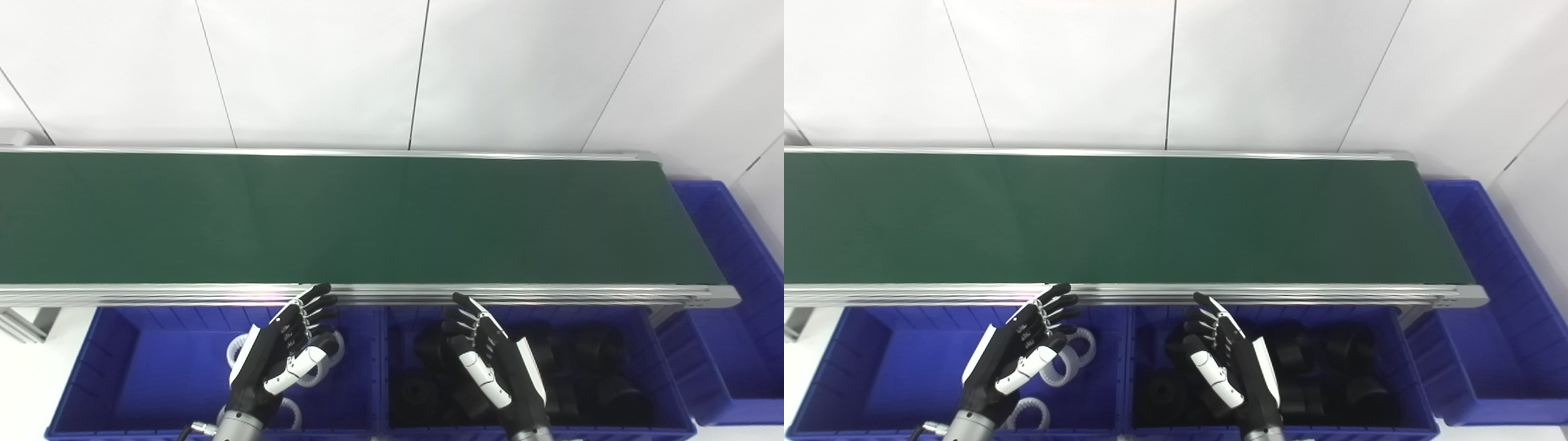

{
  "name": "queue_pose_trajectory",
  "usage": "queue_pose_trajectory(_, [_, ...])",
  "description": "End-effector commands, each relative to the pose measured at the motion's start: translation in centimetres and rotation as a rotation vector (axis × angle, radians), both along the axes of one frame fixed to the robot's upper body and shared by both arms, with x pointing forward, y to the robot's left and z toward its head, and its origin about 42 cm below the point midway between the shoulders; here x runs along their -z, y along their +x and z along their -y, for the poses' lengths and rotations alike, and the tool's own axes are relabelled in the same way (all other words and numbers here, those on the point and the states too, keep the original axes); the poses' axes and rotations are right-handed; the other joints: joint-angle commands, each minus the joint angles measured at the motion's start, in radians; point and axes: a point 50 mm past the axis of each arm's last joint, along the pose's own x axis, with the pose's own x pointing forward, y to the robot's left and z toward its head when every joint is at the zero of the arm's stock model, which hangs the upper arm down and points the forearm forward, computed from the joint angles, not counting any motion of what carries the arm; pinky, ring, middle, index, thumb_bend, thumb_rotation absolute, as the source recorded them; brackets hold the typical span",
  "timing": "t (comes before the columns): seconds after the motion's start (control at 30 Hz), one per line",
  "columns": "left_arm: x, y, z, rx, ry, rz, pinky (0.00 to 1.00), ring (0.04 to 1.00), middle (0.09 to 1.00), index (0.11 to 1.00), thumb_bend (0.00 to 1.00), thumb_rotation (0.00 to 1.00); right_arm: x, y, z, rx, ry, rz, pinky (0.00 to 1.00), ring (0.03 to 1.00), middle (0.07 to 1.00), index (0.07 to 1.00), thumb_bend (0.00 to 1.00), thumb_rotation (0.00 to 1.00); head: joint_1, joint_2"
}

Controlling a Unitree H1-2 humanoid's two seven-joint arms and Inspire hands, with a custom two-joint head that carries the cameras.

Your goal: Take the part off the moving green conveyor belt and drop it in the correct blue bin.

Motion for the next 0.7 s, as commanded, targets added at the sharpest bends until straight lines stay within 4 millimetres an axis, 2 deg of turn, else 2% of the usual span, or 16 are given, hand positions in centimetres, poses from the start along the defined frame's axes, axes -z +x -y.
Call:
queue_pose_trajectory(0.0, [-0.88,0.5,0.2,-0.002,-0.013,0.055,0.72,0.787,0.822,0.843,0.79,0.52,-1.32,0.54,-0.09,-0.008,0.014,0.086,0.68,0.757,0.8,0.877,0.63,0.75,0.001,-0.001])
queue_pose_trajectory(0.67, [-0.8,0.43,0.21,-0.008,-0.012,0.057,0.72,0.787,0.826,0.845,0.79,0.52,-1.36,0.49,-0.09,-0.006,0.012,0.081,0.68,0.754,0.797,0.871,0.63,0.75,0.004,-0.002])
